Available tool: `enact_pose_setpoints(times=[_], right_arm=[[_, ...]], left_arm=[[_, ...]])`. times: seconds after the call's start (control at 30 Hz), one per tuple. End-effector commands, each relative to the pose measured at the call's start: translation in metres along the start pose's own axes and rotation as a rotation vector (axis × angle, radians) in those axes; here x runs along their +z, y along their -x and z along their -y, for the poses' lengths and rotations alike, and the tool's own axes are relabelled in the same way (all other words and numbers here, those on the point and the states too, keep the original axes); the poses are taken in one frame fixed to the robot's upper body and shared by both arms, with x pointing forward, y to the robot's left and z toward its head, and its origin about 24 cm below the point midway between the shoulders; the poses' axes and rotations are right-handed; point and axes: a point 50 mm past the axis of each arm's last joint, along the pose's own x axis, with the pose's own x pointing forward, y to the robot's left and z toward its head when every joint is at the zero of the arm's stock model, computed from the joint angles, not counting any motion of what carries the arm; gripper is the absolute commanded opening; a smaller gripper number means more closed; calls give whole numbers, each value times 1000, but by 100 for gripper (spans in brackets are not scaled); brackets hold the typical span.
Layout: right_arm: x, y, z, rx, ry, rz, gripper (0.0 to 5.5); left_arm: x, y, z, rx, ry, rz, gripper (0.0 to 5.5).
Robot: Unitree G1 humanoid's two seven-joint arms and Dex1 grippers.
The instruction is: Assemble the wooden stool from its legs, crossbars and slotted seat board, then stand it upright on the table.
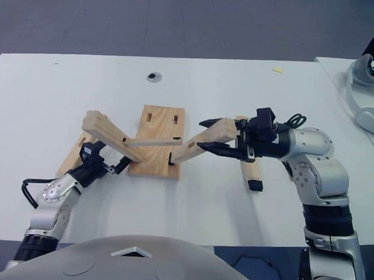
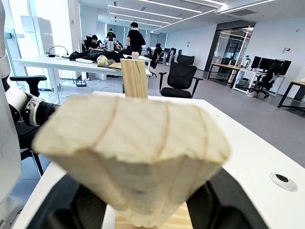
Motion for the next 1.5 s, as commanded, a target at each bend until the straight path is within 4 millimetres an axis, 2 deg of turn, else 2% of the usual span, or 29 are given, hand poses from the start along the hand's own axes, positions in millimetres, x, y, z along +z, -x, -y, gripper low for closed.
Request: enact_pose_setpoints(times=[0.03,0.33,0.47,0.7,0.87,1.0,1.23,1.37,1.5], right_arm=[[1,-3,4,40,-17,-60,207],[11,-18,14,65,-5,-60,207],[9,-24,13,44,-6,-58,207],[-6,-25,-1,28,-52,-86,207],[-16,-33,7,20,-78,-138,207],[-29,-30,14,-34,-104,-158,207],[-53,-34,-8,-16,-160,-175,207],[-66,-36,-5,-68,-168,-189,207],[-63,-35,3,-115,-160,-196,207]], left_arm=[[-24,9,7,10,37,-116,540],[-30,11,17,35,66,-118,540],[-30,10,16,30,64,-120,540],[-31,9,13,21,58,-125,540],[-33,6,11,10,56,-125,540],[-32,5,11,0,51,-125,540],[-30,5,12,-3,52,-124,540],[-28,2,12,-10,50,-121,540],[-28,1,13,-12,53,-121,540]])
